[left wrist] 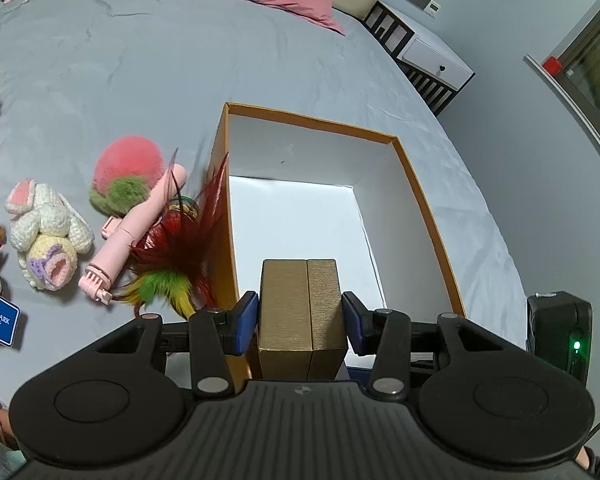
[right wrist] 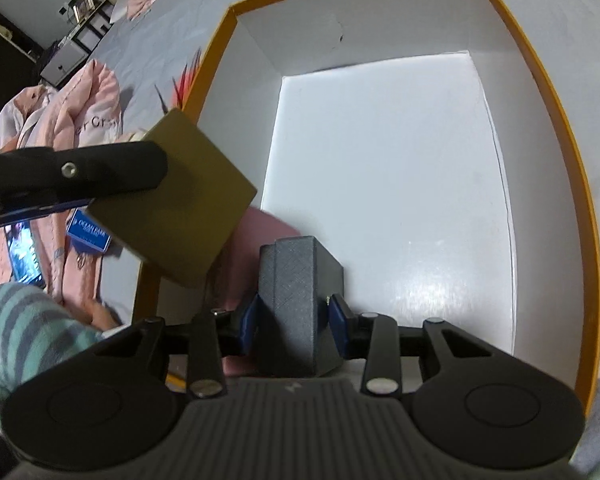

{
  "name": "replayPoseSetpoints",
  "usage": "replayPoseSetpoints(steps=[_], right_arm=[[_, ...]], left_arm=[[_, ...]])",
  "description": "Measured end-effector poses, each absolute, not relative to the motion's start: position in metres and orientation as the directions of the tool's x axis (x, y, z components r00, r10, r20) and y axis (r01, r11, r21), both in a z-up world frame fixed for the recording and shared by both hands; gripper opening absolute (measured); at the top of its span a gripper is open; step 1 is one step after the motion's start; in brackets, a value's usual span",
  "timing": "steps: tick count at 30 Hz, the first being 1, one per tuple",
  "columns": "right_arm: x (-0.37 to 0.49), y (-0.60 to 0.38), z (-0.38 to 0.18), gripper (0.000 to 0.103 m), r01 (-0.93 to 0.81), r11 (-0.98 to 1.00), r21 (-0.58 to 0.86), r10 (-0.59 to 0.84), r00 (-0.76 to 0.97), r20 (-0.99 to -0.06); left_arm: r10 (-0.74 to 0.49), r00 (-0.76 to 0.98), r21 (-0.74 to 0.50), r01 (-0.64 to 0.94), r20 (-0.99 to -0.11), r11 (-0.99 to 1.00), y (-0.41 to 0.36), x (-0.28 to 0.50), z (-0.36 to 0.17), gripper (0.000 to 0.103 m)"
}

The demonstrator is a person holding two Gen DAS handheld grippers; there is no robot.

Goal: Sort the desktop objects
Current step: 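Lower the dark grey box into the orange-rimmed box and open the right gripper, then lower the gold square box into the orange-rimmed box and open the left gripper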

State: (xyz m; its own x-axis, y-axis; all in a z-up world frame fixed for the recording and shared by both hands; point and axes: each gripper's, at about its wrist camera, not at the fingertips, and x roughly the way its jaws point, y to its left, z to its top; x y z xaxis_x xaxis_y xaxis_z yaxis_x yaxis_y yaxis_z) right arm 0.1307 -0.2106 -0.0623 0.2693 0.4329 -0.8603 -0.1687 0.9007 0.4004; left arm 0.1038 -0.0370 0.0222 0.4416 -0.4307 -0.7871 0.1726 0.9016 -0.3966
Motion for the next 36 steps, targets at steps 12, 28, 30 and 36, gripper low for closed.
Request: replayPoseSetpoints(steps=[12, 28, 30, 36], right_arm=[[0.125, -0.2, -0.06, 0.05, -0.235, 0.912, 0.336, 0.393, 0.269, -0.879], [0.102, -0.232, -0.004, 0.068, -0.392, 0.908, 0.146, 0.313, 0.406, -0.858], [0.1, -0.237, -0.001, 0.069, -0.424, 0.9, 0.103, 0.291, 0.407, -0.866], [0.108, -0.246, -0.008, 0.07, -0.491, 0.867, 0.085, 0.291, 0.361, -0.886]], left_arm=[[-0.439, 0.423, -0.4, 0.182, -0.793, 0.898, -0.046, 0.103, 0.018, 0.052], [-0.487, 0.372, -0.411, 0.267, -0.79, 0.872, -0.089, 0.111, 0.025, 0.052], [-0.491, 0.349, -0.413, 0.277, -0.798, 0.868, -0.101, 0.113, 0.021, 0.052], [-0.468, 0.309, -0.394, 0.274, -0.828, 0.877, -0.129, 0.114, 0.003, 0.051]])
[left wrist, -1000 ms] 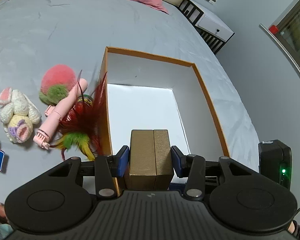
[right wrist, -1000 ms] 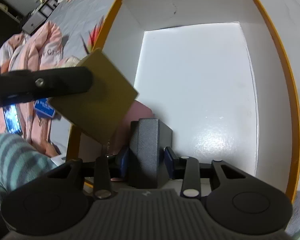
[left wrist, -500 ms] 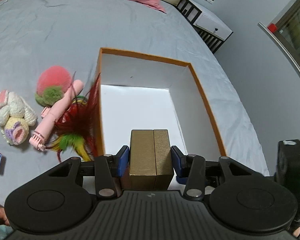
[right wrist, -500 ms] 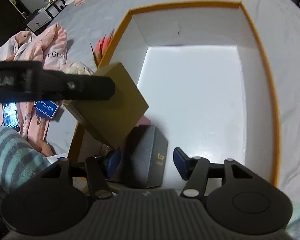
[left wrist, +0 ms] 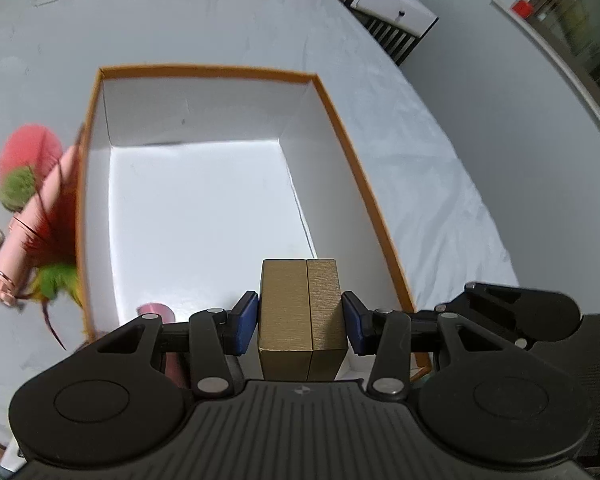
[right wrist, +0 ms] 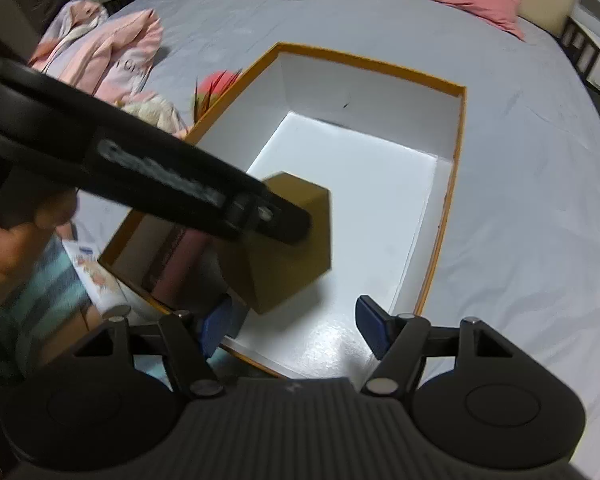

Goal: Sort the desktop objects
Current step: 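Lower the gold square box into the orange-rimmed box and open the left gripper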

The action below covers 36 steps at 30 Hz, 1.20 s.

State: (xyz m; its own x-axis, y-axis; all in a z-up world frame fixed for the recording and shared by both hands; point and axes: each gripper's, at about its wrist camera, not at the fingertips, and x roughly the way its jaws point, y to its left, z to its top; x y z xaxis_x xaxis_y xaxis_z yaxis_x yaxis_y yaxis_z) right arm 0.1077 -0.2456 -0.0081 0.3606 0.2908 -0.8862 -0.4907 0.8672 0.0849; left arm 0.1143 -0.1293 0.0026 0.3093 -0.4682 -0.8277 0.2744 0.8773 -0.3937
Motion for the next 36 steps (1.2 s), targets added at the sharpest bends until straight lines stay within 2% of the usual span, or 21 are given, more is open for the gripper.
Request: replayPoseSetpoints(steps=[19, 30, 33, 36], right_arm=[[0.118, -0.248, -0.033, 0.069, -0.539, 0.831, 0.135, 0.33, 0.283, -0.901], [0.115, -0.248, -0.027, 0.069, -0.533, 0.836, 0.128, 0.316, 0.278, -0.907], [0.114, -0.248, -0.021, 0.057, -0.55, 0.828, 0.108, 0.305, 0.279, -0.911], [0.117, -0.24, -0.021, 0.046, -0.6, 0.799, 0.022, 0.233, 0.277, -0.932]], left_arm=[[-0.318, 0.203, -0.26, 0.269, -0.926, 0.927, -0.154, 0.107, -0.035, 0.052], [-0.364, 0.19, -0.308, 0.271, -0.912, 0.912, -0.139, 0.108, -0.027, 0.052], [-0.384, 0.253, -0.312, 0.281, -0.888, 0.907, -0.126, 0.104, -0.008, 0.052], [-0.372, 0.318, -0.295, 0.265, -0.872, 0.918, -0.107, 0.102, 0.008, 0.052]])
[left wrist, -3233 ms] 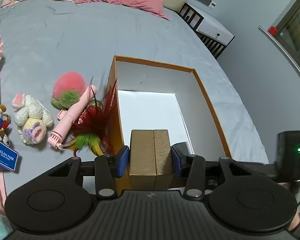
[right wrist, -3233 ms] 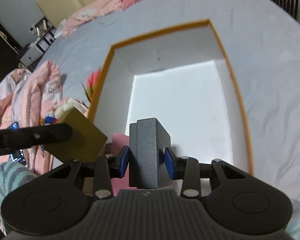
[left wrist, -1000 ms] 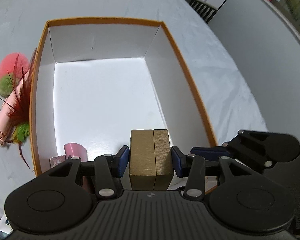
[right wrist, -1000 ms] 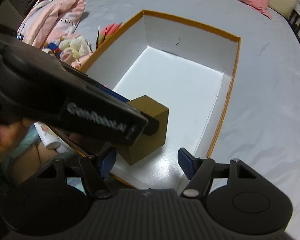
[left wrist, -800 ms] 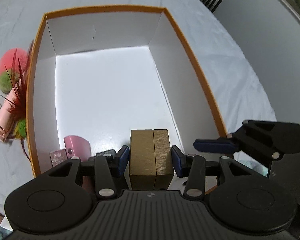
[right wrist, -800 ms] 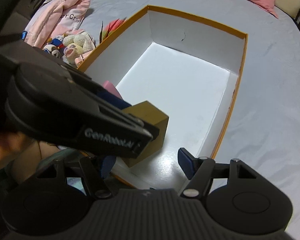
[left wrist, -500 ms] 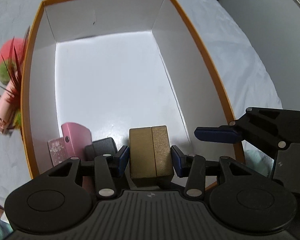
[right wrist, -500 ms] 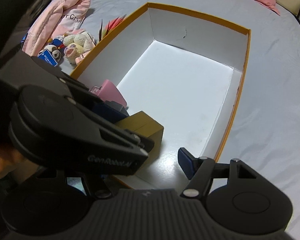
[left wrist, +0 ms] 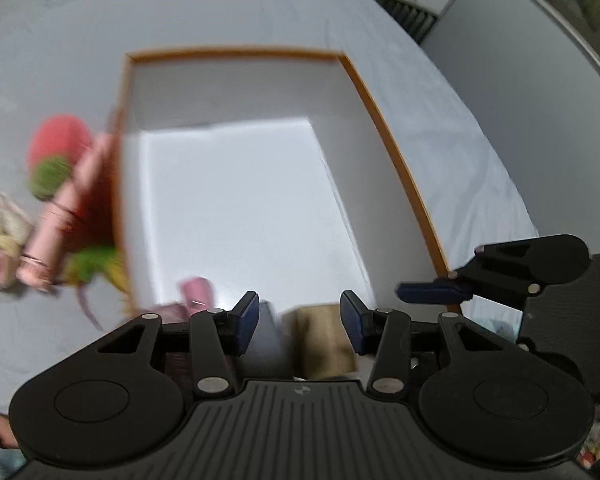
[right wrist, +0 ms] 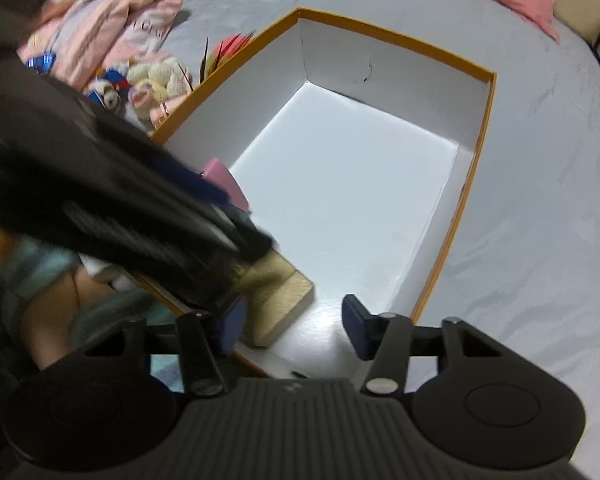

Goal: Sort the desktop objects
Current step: 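Lower the gold square box into the orange-rimmed box and open the left gripper, then push the gold box against the dark grey box with the right gripper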

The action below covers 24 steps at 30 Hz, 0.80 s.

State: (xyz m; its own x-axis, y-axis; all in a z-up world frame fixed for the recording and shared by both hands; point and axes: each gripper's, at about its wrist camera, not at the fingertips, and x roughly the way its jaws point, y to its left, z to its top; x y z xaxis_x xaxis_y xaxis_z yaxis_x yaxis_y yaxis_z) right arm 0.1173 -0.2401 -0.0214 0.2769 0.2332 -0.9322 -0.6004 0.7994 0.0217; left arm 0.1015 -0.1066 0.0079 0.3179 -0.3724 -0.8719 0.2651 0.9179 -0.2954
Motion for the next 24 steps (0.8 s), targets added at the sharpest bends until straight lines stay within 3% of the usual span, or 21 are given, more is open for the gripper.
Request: replayPoseSetpoints(steps=[6, 11, 17, 24], right_arm=[[0.133, -0.212, -0.04, 0.024, -0.769, 0.621, -0.149, 0.044, 0.224, -0.974], [0.156, -0.191, -0.058, 0.022, -0.863, 0.493, -0.11, -0.035, 0.107, -0.994], [0.166, -0.176, -0.088, 0.014, -0.925, 0.377, -0.035, -0.102, -0.004, -0.995], [0.16, -0.17, -0.094, 0.011, -0.951, 0.309, -0.01, -0.005, 0.008, -1.0]], left_arm=[[-0.306, 0.43, -0.251, 0.181, -0.849, 0.951, -0.063, 0.091, 0.025, 0.053], [-0.293, 0.427, -0.276, 0.102, -0.856, 0.956, -0.03, 0.091, 0.018, 0.053], [-0.387, 0.377, -0.392, 0.066, -0.842, 0.917, -0.002, 0.086, -0.001, 0.047], [-0.473, 0.341, -0.473, 0.088, -0.812, 0.877, 0.002, 0.085, -0.013, 0.04]])
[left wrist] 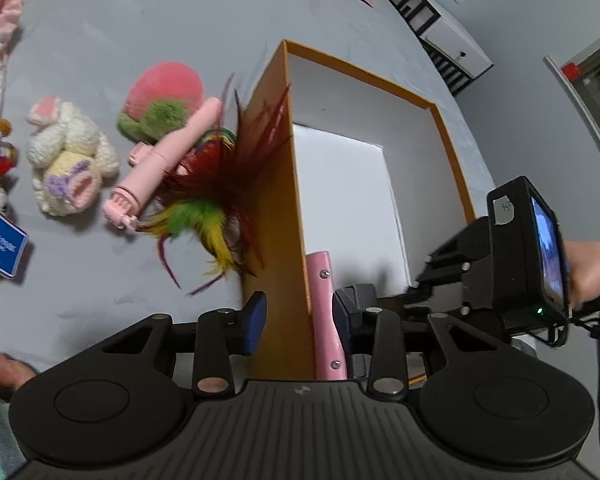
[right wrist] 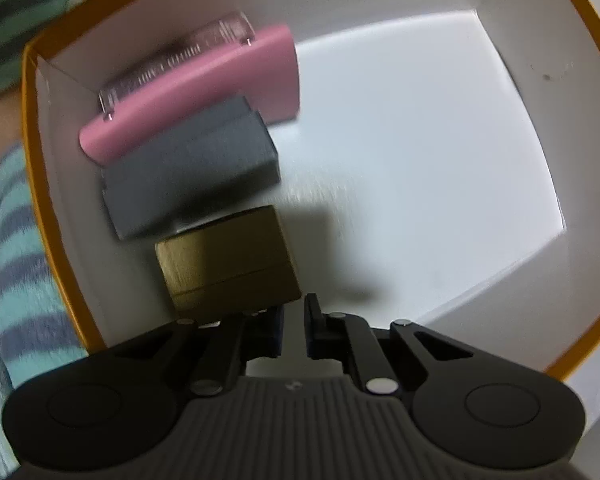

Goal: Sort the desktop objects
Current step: 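Push the gold box against the dark grey box with the right gripper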

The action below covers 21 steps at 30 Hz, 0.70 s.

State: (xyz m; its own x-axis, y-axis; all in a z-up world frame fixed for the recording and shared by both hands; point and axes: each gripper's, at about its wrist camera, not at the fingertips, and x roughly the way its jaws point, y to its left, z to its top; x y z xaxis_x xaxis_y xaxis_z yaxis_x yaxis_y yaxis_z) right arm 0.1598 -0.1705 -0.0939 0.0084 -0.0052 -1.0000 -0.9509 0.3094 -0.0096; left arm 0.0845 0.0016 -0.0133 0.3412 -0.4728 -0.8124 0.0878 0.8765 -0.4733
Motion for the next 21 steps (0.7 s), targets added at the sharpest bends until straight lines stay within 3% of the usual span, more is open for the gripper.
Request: replayPoseSetpoints(steps=[7, 13, 19, 21], right_arm=[[0.162, -0.166, -0.095, 0.006, -0.942, 0.335, 0.035, 0.018, -0.03, -0.999], [0.172, -0.174, -0.097, 0.007, -0.867, 0.487, 0.104, 0.03, -0.103, -0.994], [0.168, -0.182, -0.084, 0.01, -0.847, 0.53, 0.053, 0.028, -0.045, -0.999], [0.166, -0.186, -0.078, 0.016, -0.832, 0.555, 0.013, 0.005, -0.012, -1.0]], left_arm=[[-0.509, 0.32, -0.507, 0.098, -0.799, 0.857, -0.001, 0.084, -0.017, 0.038], [-0.478, 0.331, -0.473, 0.101, -0.814, 0.875, 0.0, 0.081, -0.013, 0.038], [-0.426, 0.35, -0.413, 0.115, -0.834, 0.903, 0.004, 0.072, -0.005, 0.038], [-0.418, 0.354, -0.403, 0.121, -0.836, 0.907, 0.007, 0.069, -0.003, 0.038]])
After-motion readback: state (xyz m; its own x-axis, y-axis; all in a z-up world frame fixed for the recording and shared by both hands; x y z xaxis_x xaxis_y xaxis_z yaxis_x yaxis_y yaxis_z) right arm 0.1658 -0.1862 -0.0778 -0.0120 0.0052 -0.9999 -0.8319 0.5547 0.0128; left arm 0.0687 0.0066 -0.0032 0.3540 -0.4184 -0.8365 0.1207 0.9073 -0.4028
